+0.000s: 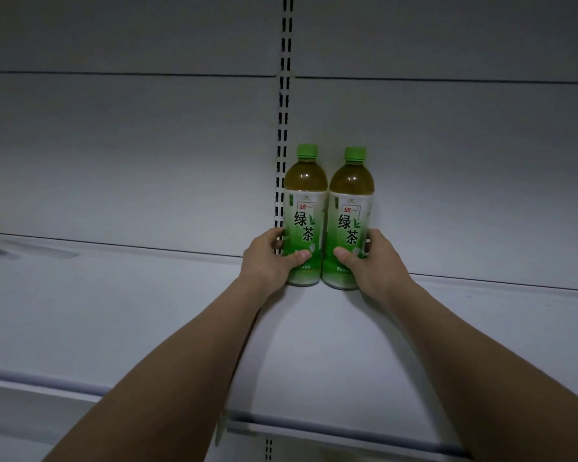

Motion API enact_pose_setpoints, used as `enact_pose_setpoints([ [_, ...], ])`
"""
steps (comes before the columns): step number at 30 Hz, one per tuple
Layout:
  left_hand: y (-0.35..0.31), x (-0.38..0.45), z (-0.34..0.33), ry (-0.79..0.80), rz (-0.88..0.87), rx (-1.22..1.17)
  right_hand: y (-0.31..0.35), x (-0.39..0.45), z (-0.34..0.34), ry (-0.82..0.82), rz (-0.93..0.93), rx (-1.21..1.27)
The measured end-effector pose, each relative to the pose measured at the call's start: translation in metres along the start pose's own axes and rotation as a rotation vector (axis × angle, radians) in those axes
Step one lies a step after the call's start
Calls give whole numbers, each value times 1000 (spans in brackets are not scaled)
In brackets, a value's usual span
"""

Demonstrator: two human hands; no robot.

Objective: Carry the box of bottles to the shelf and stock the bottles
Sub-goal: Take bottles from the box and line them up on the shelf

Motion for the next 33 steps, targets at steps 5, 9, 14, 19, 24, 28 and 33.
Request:
enact_pose_setpoints([
  [5,-4,-7,0,13,25,28,3,-1,-1,18,-28,17],
  [9,-17,-30,0,149,55,148,14,-10,2,122,-105,10],
  [14,-50,-69,25,48,-39,697,42,-30,16,251,-96,-328],
  [19,-65,-121,40,60,-94,1043,91,-73,27,420,24,-678],
  [24,-64,-165,52,109,-48,1060,128,-113,44,502,34,-787],
  [28,-69,-198,67,90,-63,1050,157,-144,56,522,29,-762],
  [33,-68,-255,82,93,-73,916,187,-206,59,481,51,-615],
])
Point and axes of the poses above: each hand's wrist, its own x-axis towards the middle knuckle, its own z-axis out of the back of the hand, y = z × x, the point moved 7 cm from there along x, towards the middle knuckle, and after that the axes turned 10 degrees about z, right-handed, at the moved point
